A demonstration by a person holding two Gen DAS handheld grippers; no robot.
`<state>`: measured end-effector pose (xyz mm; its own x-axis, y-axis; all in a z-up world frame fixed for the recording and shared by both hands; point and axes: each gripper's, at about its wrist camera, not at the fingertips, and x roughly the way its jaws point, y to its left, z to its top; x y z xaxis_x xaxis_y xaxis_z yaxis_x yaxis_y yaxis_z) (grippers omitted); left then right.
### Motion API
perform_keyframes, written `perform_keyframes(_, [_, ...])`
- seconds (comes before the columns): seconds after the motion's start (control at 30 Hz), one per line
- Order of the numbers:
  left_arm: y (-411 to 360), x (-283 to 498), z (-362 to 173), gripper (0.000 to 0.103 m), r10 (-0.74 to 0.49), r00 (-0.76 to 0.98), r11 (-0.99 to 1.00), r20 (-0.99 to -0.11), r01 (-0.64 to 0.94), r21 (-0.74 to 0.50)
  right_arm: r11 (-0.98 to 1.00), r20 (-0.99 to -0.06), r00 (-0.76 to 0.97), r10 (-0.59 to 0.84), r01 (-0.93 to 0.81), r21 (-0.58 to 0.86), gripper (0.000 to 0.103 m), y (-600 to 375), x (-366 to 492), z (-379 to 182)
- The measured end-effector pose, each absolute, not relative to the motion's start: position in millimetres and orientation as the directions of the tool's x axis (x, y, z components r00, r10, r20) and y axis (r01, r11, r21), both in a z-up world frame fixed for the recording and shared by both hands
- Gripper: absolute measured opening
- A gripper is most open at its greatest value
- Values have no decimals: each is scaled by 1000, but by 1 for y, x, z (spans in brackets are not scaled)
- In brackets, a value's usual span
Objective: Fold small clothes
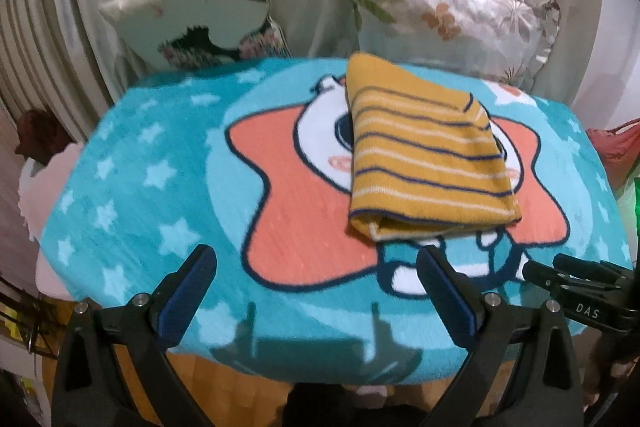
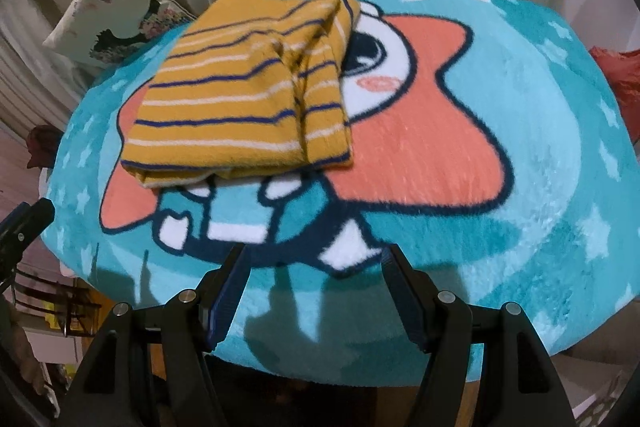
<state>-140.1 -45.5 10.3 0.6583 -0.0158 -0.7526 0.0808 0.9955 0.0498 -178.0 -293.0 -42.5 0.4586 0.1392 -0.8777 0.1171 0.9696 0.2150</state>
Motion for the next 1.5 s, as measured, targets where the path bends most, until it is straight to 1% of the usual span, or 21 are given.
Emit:
perform_keyframes(0.1, [-41, -143, 21, 100, -7, 708, 997, -706, 55, 46, 971, -868, 479, 126, 119, 207, 72, -294, -174, -33])
perform_keyframes(0.23, [-29, -153, 48, 100, 19, 832, 1000, -555, -15, 12, 974, -851, 517, 92, 131, 185, 72, -293, -171, -19])
perform_keyframes(0.33, [-21, -156, 65, 103, 28, 876, 999, -481, -44, -21, 980, -835, 547, 59, 129, 153, 72, -291, -168, -9])
perform_keyframes(0.4, [-18, -155, 73, 103, 19, 890, 998, -455, -44, -43, 985, -819, 572, 37, 116, 125, 72, -288, -165, 1])
perform_keyframes(0.43, [-18, -153, 79, 103, 26, 898, 998, -438, -46, -35, 987, -809, 586, 30, 108, 115, 72, -286, -164, 7])
perform_keyframes(0.57, [-22, -146, 94, 103, 80, 899, 997, -430, -80, 20, 992, -761, 649, 4, 93, 84, 72, -278, -158, 30])
perform_keyframes(0.63, [-25, -146, 104, 103, 118, 910, 993, -398, -110, 43, 991, -733, 680, -10, 103, 82, 73, -276, -154, 43])
perform_keyframes(0.7, [-27, -150, 111, 103, 109, 927, 994, -360, -102, 38, 989, -714, 700, -13, 114, 95, 74, -273, -153, 50])
perform_keyframes(0.73, [-29, -151, 114, 103, 85, 934, 996, -346, -80, 28, 988, -707, 707, -8, 116, 105, 75, -273, -153, 52])
perform_keyframes(0.8, [-32, -149, 116, 103, 57, 932, 998, -357, -48, 34, 988, -705, 709, -5, 114, 107, 75, -270, -153, 52])
perform_keyframes(0.87, [-39, -147, 114, 103, 42, 922, 998, -384, -18, 66, 990, -713, 701, -16, 111, 87, 75, -266, -153, 47])
perform_keyframes(0.97, [-49, -143, 105, 103, -7, 890, 996, -456, 45, 73, 989, -737, 676, -19, 120, 85, 75, -265, -150, 37])
perform_keyframes(1.07, [-53, -142, 89, 103, -42, 854, 996, -518, 75, 42, 985, -755, 655, -22, 144, 96, 75, -268, -149, 28])
perform_keyframes(1.13, [-55, -138, 76, 103, -59, 815, 996, -577, 91, 26, 983, -766, 642, -32, 159, 91, 75, -270, -148, 23])
perform_keyframes(1.23, [-55, -130, 56, 103, -42, 762, 997, -647, 74, 22, 981, -781, 623, -46, 177, 83, 75, -271, -147, 16])
perform_keyframes(1.33, [-51, -123, 42, 103, -58, 715, 997, -696, 72, -9, 978, -798, 600, -62, 196, 72, 75, -270, -147, 8])
perform_keyframes(1.5, [-43, -108, 29, 103, -85, 662, 996, -744, 62, -58, 978, -829, 553, -77, 205, 46, 76, -263, -142, -6])
